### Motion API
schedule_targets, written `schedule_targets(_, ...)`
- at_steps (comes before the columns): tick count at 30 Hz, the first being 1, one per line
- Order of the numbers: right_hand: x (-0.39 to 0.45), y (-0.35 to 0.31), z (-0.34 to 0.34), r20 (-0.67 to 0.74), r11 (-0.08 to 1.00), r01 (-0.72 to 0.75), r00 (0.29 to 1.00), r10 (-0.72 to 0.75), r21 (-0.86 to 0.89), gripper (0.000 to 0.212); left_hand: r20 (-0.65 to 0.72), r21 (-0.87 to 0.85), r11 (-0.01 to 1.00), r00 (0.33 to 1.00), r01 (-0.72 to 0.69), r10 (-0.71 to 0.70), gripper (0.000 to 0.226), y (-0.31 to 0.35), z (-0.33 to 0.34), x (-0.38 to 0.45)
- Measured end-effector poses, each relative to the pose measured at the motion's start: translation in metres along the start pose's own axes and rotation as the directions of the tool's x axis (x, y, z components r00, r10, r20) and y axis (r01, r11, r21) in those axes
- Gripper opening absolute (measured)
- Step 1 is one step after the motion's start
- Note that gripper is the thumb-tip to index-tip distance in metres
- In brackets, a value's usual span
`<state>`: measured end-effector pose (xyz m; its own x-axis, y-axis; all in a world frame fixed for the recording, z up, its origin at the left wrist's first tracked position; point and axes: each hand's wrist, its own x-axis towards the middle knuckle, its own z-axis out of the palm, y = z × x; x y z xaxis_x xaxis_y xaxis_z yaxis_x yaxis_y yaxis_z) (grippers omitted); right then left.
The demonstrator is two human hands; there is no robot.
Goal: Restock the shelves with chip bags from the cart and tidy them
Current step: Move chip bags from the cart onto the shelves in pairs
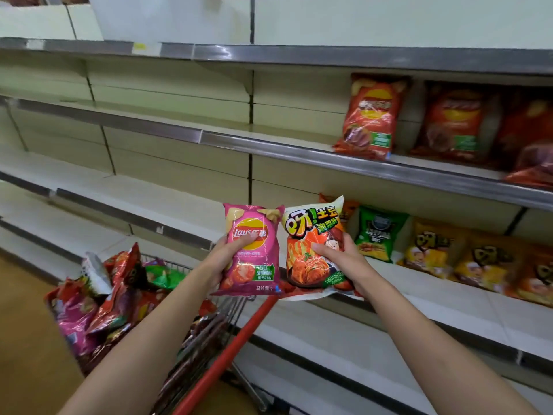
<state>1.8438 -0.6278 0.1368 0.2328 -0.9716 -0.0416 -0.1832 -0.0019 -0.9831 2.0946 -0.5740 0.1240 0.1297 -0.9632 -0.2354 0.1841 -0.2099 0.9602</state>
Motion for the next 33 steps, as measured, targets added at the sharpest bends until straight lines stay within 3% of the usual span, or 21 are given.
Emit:
schedule_targets(11,-0.086,-0.005,-0.112,-0.137,0.998,0.061,0.989,-0.058,0.024,0.073,0.143,0.037,0.998,0.989,-0.043,0.037,0.069,0.004,0.118,-0.044)
schedule_targets(19,-0.142,-0.012,-0.184,-0.25,0.997,0.083,0.965,-0.082,-0.006,0.078,0.256,0.04,0.995,0.963,-0.092,0.079,0.062,0.011,0.198,-0.073)
schedule_targets(24,-0.179,-0.018,-0.236,-0.343,0.996,0.09,0.935,-0.092,-0.02,0.089,0.324,0.087,0.989,0.943,-0.117,0.083,0.07,0.02,0.257,-0.082)
schedule_targets(33,-0.23,-0.021,-0.321,-0.485,0.992,0.122,0.869,-0.099,0.017,0.063,0.453,0.141,0.981,0.89,-0.132,0.055,0.055,0.029,0.362,-0.097)
